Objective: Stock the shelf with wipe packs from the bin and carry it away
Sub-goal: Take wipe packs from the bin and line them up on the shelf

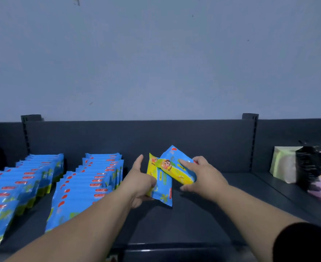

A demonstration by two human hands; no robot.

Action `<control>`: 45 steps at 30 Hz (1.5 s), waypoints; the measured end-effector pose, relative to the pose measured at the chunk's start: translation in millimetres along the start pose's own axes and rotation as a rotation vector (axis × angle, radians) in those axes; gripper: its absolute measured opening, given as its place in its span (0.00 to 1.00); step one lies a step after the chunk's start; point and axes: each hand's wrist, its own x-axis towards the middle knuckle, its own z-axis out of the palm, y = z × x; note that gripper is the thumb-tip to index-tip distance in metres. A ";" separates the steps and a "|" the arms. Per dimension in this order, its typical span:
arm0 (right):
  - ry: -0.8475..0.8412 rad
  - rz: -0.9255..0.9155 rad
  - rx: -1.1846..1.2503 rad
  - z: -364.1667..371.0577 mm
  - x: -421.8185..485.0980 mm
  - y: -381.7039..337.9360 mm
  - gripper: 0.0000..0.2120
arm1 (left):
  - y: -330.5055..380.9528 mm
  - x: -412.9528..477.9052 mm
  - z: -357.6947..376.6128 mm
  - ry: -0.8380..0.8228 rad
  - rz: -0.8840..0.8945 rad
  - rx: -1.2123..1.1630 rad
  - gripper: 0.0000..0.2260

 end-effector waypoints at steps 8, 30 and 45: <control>-0.103 -0.153 0.042 20.5 51.7 41.2 0.40 | -4.7 38.2 29.4 0.002 -0.054 0.033 0.43; -0.125 -0.341 -0.327 50.0 101.3 45.2 0.28 | -6.5 73.5 15.8 0.078 -0.208 1.321 0.41; -0.157 -0.352 -0.021 41.0 63.5 35.4 0.26 | -20.3 88.4 17.8 -0.201 -0.102 1.332 0.36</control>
